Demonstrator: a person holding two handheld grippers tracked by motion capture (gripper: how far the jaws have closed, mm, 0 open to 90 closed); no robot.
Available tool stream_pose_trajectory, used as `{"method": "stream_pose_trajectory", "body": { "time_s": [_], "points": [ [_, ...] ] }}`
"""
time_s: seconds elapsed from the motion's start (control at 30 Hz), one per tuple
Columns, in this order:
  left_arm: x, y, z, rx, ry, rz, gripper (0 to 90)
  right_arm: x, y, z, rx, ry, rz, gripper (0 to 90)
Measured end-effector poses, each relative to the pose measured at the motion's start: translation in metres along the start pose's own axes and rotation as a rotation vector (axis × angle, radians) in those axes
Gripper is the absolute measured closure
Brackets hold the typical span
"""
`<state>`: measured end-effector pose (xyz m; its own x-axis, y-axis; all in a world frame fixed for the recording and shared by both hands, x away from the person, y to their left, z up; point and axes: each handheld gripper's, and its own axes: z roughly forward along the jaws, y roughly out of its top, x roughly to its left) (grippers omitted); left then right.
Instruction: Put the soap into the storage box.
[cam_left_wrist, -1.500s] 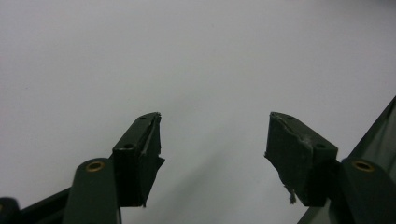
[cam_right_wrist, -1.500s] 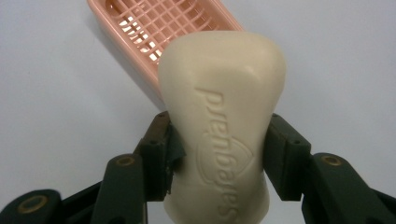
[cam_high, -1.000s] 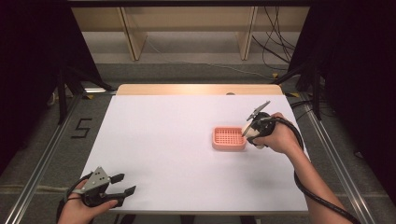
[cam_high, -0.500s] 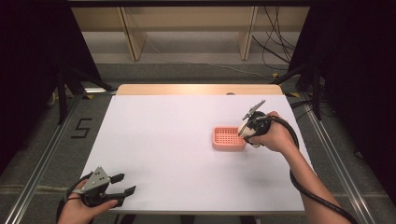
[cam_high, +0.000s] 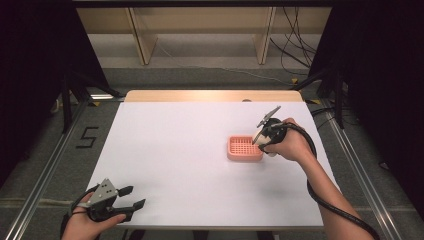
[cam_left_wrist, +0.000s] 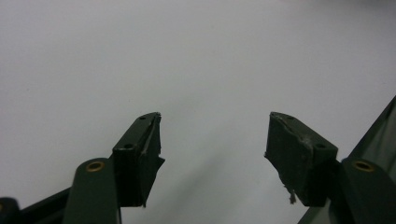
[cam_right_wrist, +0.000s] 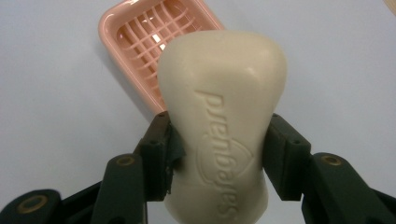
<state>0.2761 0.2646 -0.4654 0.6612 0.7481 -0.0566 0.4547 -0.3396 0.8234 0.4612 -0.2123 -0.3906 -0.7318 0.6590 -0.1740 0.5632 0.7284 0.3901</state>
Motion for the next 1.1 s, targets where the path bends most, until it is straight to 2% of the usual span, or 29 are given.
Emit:
{"method": "stream_pose_trajectory", "body": {
  "time_s": [0.2, 0.3, 0.37, 0.9, 1.0, 1.03, 1.1],
  "points": [
    [0.0, 0.0, 0.0, -0.006, 0.002, -0.002, 35.1, 0.002, 0.003, 0.001, 0.007, 0.002, 0.004, 50.6],
    [0.0, 0.0, 0.0, -0.006, 0.002, -0.002, 35.0, 0.001, 0.005, 0.002, 0.003, 0.003, -0.014, 50.6],
    [0.0, 0.0, 0.0, -0.007, 0.002, 0.0, 35.0, 0.002, 0.006, 0.002, 0.005, 0.001, 0.001, 50.5],
    [0.0, 0.0, -0.001, 0.003, -0.006, 0.002, 35.0, 0.002, 0.012, 0.005, 0.001, -0.002, -0.028, 50.6],
    [0.001, 0.0, -0.001, 0.005, -0.008, 0.005, 35.0, 0.003, 0.014, 0.006, 0.003, 0.003, -0.02, 50.6],
    [0.001, 0.0, -0.001, 0.004, -0.008, 0.004, 35.1, 0.002, 0.014, 0.006, 0.005, -0.001, -0.037, 50.6],
    [0.0, 0.0, -0.001, 0.002, -0.006, 0.003, 35.0, 0.004, 0.015, 0.006, 0.008, 0.005, -0.025, 50.6]
  ]
}}
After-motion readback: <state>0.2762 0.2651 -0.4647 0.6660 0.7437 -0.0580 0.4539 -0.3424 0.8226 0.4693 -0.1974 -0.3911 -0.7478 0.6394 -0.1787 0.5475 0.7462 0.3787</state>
